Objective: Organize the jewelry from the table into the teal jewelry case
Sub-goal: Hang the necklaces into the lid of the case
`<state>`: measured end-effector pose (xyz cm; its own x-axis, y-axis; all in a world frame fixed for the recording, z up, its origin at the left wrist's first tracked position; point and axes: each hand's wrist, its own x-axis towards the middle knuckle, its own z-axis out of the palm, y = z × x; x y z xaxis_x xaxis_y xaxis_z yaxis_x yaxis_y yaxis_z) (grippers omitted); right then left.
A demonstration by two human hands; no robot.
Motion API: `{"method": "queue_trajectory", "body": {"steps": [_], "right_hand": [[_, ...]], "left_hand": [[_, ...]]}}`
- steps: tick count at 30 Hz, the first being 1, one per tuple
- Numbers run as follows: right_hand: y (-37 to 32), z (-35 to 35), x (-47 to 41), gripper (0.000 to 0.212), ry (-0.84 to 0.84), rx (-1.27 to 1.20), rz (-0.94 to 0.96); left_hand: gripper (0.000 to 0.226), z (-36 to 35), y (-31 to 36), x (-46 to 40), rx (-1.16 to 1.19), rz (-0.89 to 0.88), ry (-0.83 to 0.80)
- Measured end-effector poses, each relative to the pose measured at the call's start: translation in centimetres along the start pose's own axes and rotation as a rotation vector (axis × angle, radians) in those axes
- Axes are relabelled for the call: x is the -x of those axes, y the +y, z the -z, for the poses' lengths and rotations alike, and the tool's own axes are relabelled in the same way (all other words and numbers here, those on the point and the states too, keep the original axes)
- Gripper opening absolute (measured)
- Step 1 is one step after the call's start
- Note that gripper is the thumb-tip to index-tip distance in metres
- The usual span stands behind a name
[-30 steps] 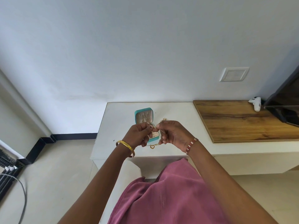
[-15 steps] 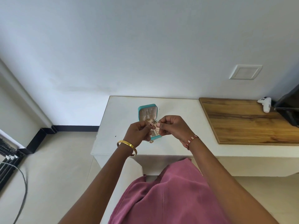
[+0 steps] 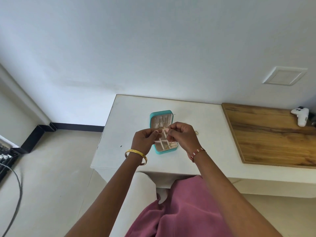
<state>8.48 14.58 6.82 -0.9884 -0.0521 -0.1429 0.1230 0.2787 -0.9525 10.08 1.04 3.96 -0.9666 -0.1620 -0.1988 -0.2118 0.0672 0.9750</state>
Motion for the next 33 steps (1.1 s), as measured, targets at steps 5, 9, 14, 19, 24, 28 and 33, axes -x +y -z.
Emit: {"method": "queue_trajectory", "body": {"steps": [5, 9, 14, 19, 24, 28, 33], "right_hand": [[1.3, -0.3, -2.6, 0.003, -0.040, -0.011, -0.037], [2.3, -0.5, -4.7, 0.018, -0.062, -0.054, -0.069], [3.3, -1.4, -7.3, 0.019, -0.084, -0.028, -0.055], [4.6, -2.7, -9.5, 0.009, -0.086, 0.045, -0.023], [5.5, -4.4, -11.2, 0.005, -0.058, 0.151, 0.059], [5.8, -5.5, -11.8, 0.010, 0.054, 0.289, 0.192], [6.5, -6.5, -12.0, 0.007, 0.240, 0.457, 0.414]], "left_hand": [[0.021, 0.0, -1.2, -2.7, 0.022, 0.091, 0.054], [0.017, -0.1, -2.5, -5.1, -0.019, 0.093, 0.181], [0.031, -0.7, -4.0, -7.9, -0.114, 0.088, 0.238], [0.043, -1.5, -5.5, -9.7, -0.158, 0.027, 0.158], [0.038, -1.5, -6.2, -11.0, -0.256, -0.029, 0.063], [0.036, -1.5, -6.4, -11.7, -0.280, -0.030, 0.090], [0.037, -1.6, -6.6, -11.9, -0.322, 0.009, 0.105]]}}
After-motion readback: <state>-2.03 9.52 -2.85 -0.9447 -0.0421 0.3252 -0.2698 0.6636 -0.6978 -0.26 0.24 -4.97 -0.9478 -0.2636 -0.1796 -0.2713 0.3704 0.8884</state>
